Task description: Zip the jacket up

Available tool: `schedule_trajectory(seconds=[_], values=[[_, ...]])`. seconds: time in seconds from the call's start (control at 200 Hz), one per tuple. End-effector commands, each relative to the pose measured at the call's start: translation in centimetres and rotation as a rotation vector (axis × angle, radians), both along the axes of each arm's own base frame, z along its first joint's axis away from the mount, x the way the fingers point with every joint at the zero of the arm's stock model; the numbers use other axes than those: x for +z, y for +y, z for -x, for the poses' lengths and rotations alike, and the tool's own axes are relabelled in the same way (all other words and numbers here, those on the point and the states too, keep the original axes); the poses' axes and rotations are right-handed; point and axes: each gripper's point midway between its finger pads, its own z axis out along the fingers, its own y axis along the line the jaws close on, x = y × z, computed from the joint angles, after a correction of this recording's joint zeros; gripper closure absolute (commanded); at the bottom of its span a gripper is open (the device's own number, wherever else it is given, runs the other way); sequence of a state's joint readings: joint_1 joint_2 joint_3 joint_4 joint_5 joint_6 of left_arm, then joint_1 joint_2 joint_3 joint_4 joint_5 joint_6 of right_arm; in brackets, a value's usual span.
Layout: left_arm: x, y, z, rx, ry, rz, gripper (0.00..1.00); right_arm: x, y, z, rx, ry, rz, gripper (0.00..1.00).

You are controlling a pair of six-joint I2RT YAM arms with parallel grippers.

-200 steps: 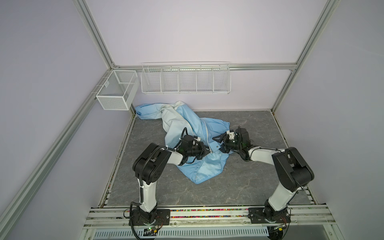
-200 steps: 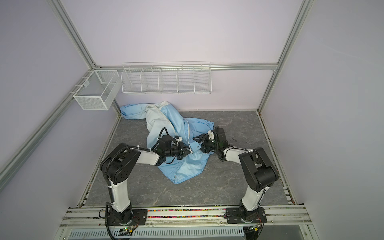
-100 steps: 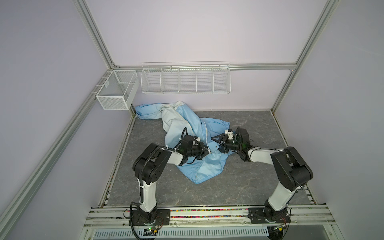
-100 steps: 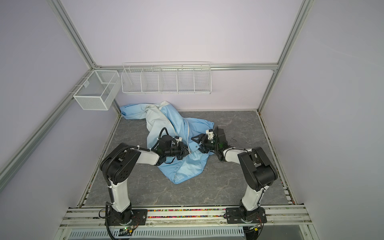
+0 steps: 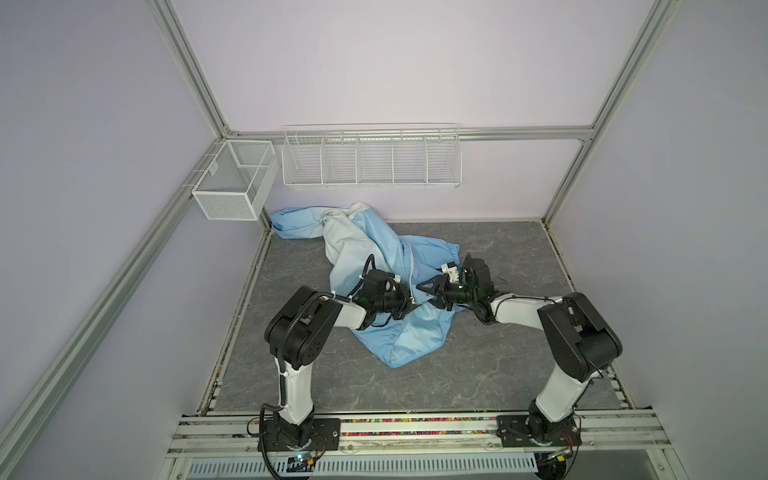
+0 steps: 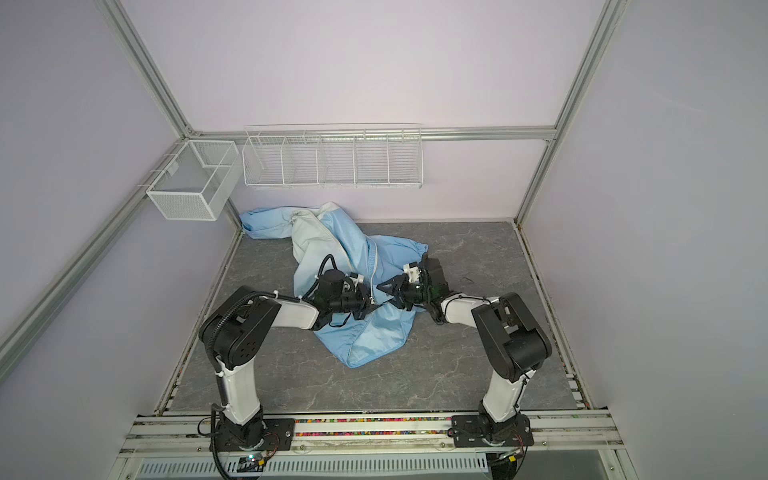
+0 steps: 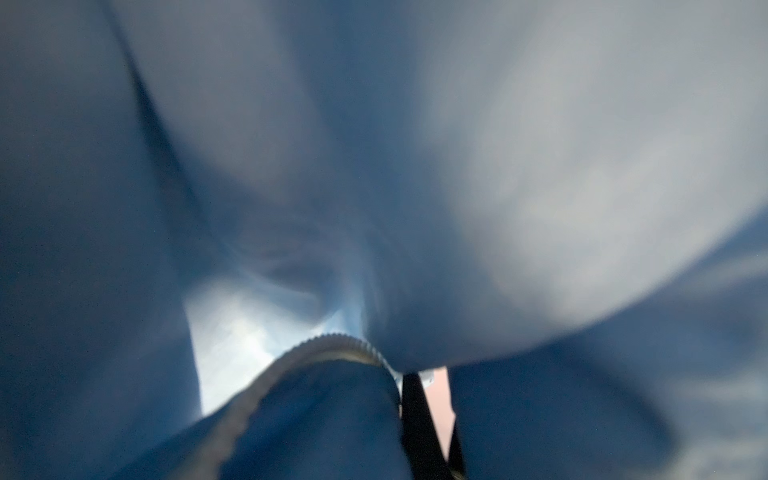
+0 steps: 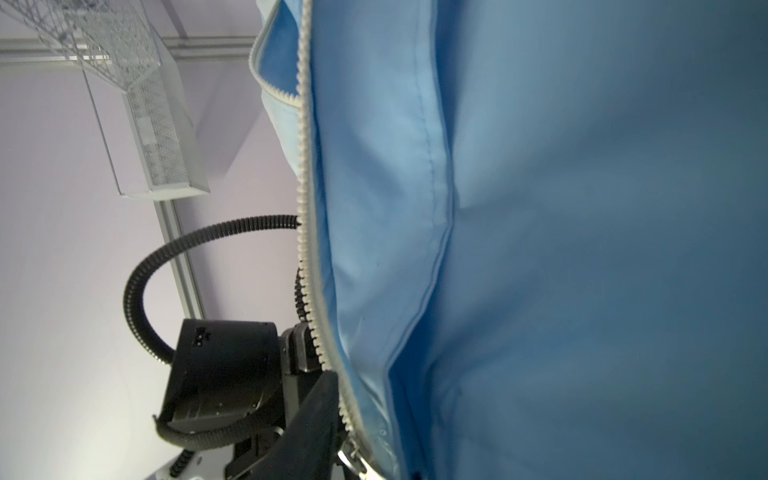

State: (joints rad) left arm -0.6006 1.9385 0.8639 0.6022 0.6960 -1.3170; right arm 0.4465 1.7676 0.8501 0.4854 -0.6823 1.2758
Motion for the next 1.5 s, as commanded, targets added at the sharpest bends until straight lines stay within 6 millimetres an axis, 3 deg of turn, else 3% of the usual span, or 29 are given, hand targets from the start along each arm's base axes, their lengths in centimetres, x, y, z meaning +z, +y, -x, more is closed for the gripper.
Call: schedule_trajectory(seconds=[0.0, 0.115, 0.14, 0.25, 0.42, 0.52, 0.795, 0.915, 1.155, 1.31, 1.495], values=[[0.7, 1.2, -0.2, 0.034, -0.009, -0.002, 1.0, 0.8, -0.3, 0.0, 0.008, -0.007, 0.012, 0.67], [0.4, 2.3, 0.1, 0.045, 0.0, -0.035, 1.0, 0.2, -1.6, 0.7, 0.012, 0.001, 0.087, 0.77], [0.4, 2.5, 0.2, 0.045, 0.0, -0.044, 1.0, 1.2, -1.8, 0.2, 0.013, -0.028, 0.104, 0.81], [0.2, 3.4, 0.7, 0.048, 0.008, -0.087, 1.0, 1.2, -3.7, 1.1, 0.032, -0.054, 0.273, 0.92], [0.4, 4.8, 1.5, 0.057, 0.018, -0.153, 1.0, 1.0, -7.5, 2.3, 0.078, -0.101, 0.575, 0.93], [1.6, 5.3, 1.9, 0.06, 0.006, -0.182, 1.0, 0.2, -8.8, 3.0, 0.121, -0.109, 0.703, 0.93], [6.6, 6.4, 1.5, 0.09, -0.065, -0.253, 1.0, -2.4, -8.7, 4.3, 0.202, -0.112, 0.836, 0.93], [8.5, 4.9, 1.0, 0.072, -0.086, -0.244, 1.0, -2.5, -8.0, 4.5, 0.224, -0.126, 0.847, 0.93], [10.2, -0.6, 0.4, -0.022, -0.142, -0.234, 1.0, -3.0, -7.4, 4.6, 0.258, -0.124, 0.873, 0.93], [9.1, -3.1, -0.2, -0.034, -0.096, -0.229, 1.0, -2.9, -7.1, 4.8, 0.262, -0.127, 0.857, 0.93], [6.8, -4.4, -0.6, -0.05, -0.047, -0.272, 1.0, -2.9, -7.0, 5.0, 0.267, -0.126, 0.85, 0.93]])
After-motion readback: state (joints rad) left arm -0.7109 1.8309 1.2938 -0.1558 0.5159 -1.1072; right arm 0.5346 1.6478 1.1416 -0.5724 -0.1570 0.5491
